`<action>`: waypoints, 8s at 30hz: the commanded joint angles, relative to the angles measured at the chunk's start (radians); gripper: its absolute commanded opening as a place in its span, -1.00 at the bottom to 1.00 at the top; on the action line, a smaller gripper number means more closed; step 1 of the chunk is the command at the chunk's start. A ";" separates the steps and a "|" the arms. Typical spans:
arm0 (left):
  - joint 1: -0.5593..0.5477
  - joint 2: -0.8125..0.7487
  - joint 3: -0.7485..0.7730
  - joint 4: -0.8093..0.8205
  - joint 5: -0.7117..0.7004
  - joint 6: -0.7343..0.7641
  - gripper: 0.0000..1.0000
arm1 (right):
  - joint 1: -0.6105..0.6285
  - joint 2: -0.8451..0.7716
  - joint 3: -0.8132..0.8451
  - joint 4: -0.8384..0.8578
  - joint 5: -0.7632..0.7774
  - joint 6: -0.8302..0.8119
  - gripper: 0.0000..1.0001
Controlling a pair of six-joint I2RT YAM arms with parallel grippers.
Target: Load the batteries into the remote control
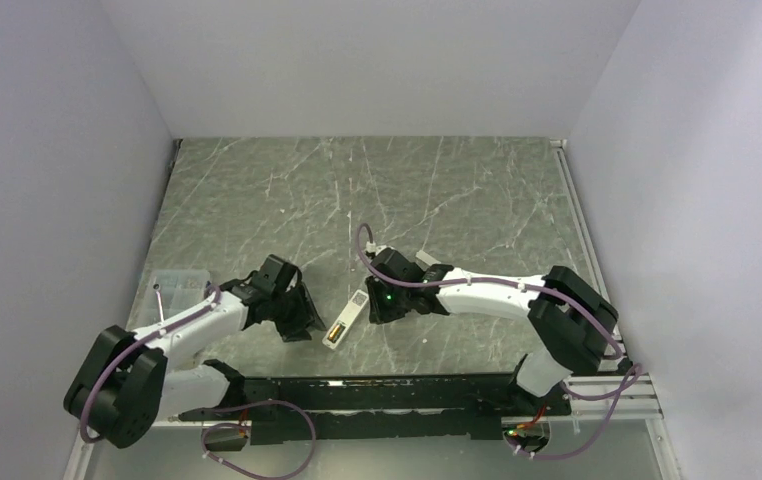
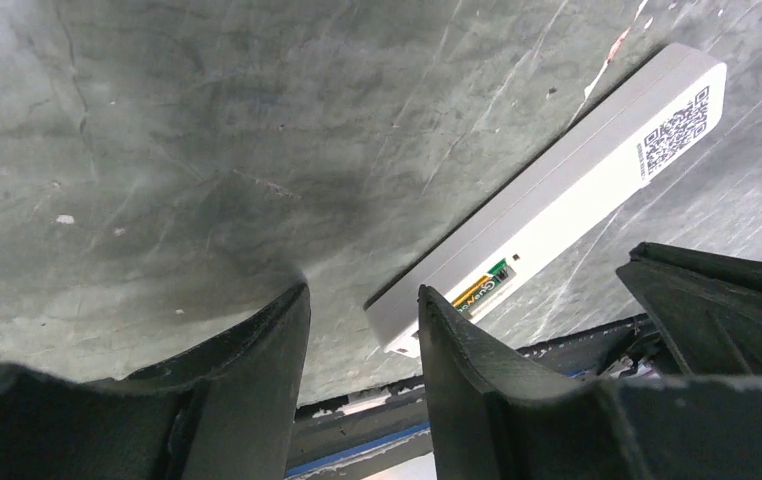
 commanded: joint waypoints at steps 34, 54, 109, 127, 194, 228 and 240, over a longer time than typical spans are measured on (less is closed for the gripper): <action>-0.014 0.073 -0.062 0.296 0.152 -0.039 -0.60 | -0.065 0.249 0.179 0.067 -0.085 0.041 -0.77; -0.048 0.003 -0.153 0.465 0.177 -0.163 -0.27 | -0.070 0.342 0.289 0.027 -0.156 -0.042 -0.80; -0.064 -0.105 0.120 0.158 0.252 0.149 0.99 | -0.463 0.102 0.305 -0.292 0.141 -0.595 0.65; -0.027 -0.119 0.088 0.192 0.330 0.131 0.99 | -0.506 0.284 0.368 -0.336 0.064 -0.661 0.35; 0.218 0.130 0.276 0.106 0.340 0.299 0.99 | -0.123 -0.134 0.123 -0.390 0.119 -0.337 -0.94; 0.202 0.375 0.172 0.379 0.372 0.238 0.95 | 0.041 -0.128 0.044 -0.316 0.066 -0.254 -0.93; 0.192 0.296 0.119 0.345 0.376 0.241 0.94 | 0.072 -0.114 0.045 -0.314 0.064 -0.248 -0.93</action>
